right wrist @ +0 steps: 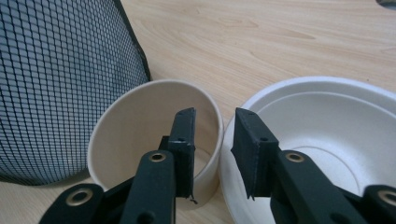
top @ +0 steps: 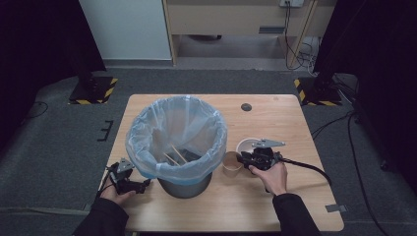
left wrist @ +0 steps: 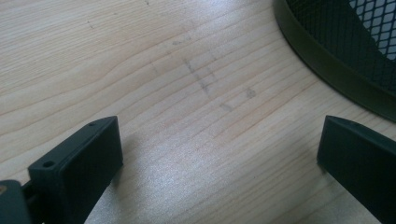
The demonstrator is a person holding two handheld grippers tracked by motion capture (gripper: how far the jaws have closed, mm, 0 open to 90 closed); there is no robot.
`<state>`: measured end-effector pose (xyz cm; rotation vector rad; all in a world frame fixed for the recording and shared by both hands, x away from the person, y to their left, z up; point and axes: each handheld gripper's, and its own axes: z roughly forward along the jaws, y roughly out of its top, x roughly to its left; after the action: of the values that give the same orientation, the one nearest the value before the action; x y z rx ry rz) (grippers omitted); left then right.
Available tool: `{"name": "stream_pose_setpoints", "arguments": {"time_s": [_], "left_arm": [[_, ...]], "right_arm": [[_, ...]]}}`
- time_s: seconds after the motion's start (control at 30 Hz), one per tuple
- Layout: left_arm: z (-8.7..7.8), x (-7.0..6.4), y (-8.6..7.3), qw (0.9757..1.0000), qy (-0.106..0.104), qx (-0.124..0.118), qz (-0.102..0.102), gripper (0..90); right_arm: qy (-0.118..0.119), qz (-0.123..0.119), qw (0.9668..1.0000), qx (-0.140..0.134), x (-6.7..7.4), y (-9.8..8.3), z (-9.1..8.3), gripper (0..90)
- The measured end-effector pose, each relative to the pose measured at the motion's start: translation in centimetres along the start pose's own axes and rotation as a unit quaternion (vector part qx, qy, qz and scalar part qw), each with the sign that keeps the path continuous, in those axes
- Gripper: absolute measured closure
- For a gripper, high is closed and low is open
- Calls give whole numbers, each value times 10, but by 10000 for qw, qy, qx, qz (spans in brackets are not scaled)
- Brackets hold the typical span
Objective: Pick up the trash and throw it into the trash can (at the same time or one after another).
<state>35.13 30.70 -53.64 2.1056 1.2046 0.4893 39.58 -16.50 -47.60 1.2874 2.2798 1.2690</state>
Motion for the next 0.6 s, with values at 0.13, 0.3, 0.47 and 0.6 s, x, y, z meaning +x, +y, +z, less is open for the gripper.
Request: {"name": "stream_pose_setpoints", "arguments": {"time_s": [0.13,0.3,0.47,0.6], "left_arm": [[0,0,0,10000,1,-1,-1,0],[0,0,0,10000,1,-1,0,0],[0,0,0,10000,0,-1,0,0],[0,0,0,10000,1,0,0,0]], "right_arm": [[20,4,10000,50,1,-1,1,756],[7,-43,9998,169,1,-2,2,800],[5,-67,9997,247,1,-3,4,814],[53,-37,9997,229,1,-2,3,827]]}}
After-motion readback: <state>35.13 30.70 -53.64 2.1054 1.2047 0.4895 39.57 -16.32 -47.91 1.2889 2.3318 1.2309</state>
